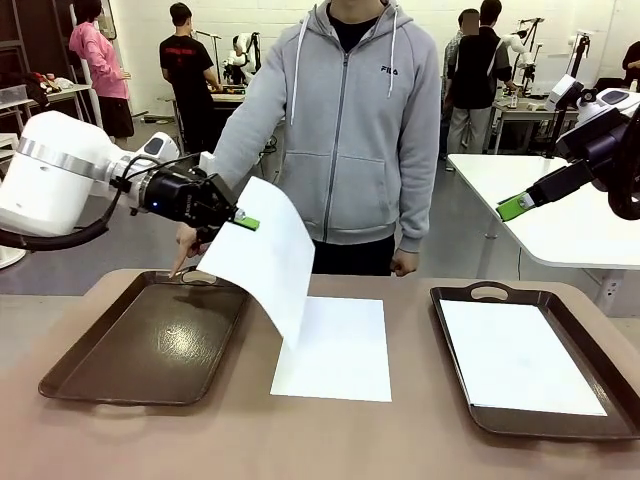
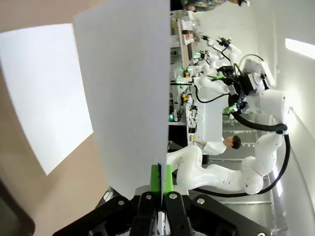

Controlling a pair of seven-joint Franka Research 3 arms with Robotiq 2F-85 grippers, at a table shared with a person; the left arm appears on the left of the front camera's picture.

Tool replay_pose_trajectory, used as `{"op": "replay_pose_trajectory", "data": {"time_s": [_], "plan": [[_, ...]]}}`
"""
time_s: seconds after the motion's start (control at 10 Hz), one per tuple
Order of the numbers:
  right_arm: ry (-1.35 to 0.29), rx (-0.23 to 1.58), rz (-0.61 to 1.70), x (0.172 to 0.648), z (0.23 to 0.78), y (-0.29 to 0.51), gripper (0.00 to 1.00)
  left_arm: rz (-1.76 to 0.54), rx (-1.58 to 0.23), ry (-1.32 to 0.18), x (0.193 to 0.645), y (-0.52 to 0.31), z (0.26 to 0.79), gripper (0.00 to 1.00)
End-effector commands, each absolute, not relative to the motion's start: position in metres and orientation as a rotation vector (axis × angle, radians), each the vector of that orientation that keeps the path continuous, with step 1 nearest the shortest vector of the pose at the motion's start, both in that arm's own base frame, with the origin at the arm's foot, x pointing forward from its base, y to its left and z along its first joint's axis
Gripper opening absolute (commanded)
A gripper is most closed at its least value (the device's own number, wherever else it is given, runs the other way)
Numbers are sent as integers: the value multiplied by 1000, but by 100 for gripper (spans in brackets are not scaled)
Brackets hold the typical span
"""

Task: Sort the A4 documents.
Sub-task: Place the A4 Paper in the designated Handle tray.

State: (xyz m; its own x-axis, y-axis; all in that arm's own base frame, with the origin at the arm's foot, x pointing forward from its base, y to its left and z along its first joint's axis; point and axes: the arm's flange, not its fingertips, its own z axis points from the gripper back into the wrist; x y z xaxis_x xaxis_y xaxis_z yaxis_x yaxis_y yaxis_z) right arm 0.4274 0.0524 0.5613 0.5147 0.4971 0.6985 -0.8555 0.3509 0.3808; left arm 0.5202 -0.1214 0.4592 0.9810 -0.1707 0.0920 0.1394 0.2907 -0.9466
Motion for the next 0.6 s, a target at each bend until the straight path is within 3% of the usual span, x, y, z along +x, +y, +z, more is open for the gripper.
{"op": "replay_pose_trajectory", "data": {"time_s": [0.0,0.5], "plan": [[-524,813,936,428,561,53,99,-96,-1227,90,517,-103,448,1],[-524,813,936,428,561,53,99,13,-1196,206,509,-41,411,1]]}}
